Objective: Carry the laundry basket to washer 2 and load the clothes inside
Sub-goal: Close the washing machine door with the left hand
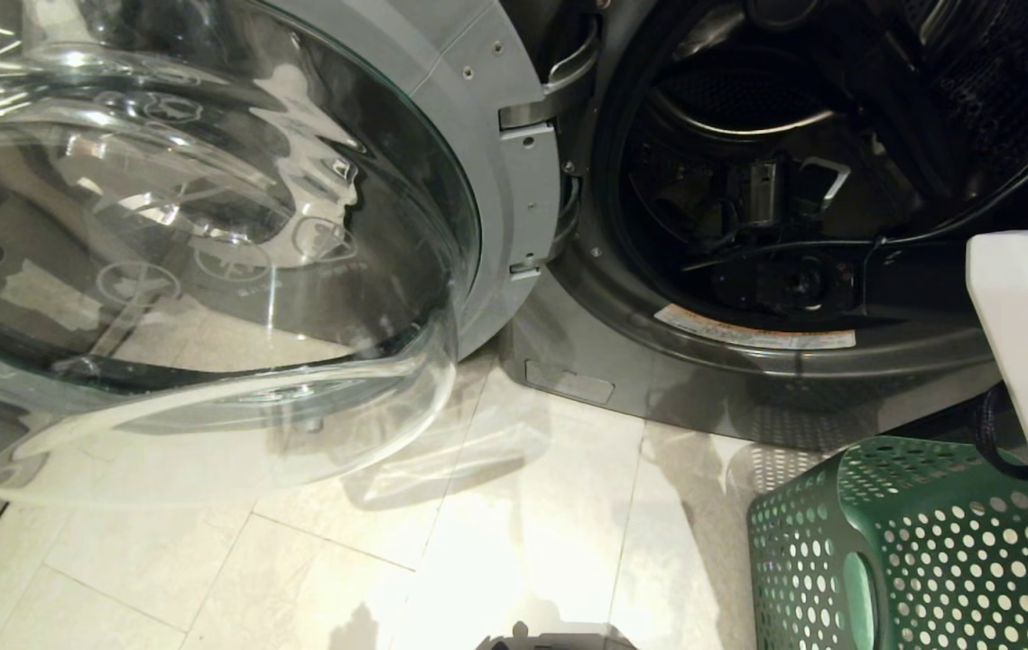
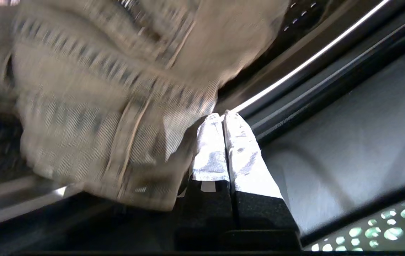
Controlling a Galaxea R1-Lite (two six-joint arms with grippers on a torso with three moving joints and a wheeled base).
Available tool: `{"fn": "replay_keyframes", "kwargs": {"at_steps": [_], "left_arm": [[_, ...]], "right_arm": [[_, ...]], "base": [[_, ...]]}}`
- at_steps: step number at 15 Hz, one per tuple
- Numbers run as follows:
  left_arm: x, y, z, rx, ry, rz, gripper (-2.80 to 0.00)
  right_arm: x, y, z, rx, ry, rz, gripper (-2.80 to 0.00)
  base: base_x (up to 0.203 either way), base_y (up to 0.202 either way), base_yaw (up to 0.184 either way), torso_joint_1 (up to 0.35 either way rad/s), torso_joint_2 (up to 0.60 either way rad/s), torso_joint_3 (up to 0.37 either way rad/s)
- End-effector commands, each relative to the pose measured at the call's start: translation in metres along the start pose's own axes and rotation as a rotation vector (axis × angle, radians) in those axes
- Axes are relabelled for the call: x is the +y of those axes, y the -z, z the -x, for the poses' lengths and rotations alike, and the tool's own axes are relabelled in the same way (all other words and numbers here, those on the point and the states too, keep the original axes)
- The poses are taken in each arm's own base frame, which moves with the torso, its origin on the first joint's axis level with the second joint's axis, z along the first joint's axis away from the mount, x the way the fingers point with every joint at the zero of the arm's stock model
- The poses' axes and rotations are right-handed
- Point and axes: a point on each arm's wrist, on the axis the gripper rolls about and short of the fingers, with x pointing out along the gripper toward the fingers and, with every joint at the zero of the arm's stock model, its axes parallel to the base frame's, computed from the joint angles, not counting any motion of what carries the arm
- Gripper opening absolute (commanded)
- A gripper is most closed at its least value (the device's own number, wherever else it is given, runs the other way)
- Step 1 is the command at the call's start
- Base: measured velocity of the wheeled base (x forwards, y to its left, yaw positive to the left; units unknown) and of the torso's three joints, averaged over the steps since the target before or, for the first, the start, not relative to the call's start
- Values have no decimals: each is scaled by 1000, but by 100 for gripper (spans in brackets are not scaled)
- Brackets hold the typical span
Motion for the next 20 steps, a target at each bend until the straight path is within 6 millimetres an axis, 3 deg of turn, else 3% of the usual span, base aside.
{"fn": "replay_keyframes", "kwargs": {"at_steps": [1,6,10,13,16,18,20], "left_arm": [[0,0,0,0,-1,0,-280],[0,0,0,0,-1,0,-280],[0,0,0,0,-1,0,-280],[0,0,0,0,-1,0,-280],[0,0,0,0,-1,0,-280],[0,0,0,0,-1,0,-280],[0,0,0,0,-1,0,-280]], "right_arm": [[-3,8,-12,-6,31,-1,-280],[-10,7,-24,-13,55,-34,-280],[-19,-43,-8,-58,32,-133,-280],[-37,-97,23,-62,-20,-169,-280],[-74,-125,73,110,-113,-32,-280],[-107,-126,112,301,-199,92,-280],[-142,-114,147,505,-270,175,-280]], "base": [[0,0,0,0,0,0],[0,0,0,0,0,0],[0,0,0,0,0,0],[0,0,0,0,0,0],[0,0,0,0,0,0],[0,0,0,0,0,0],[0,0,0,0,0,0]]}}
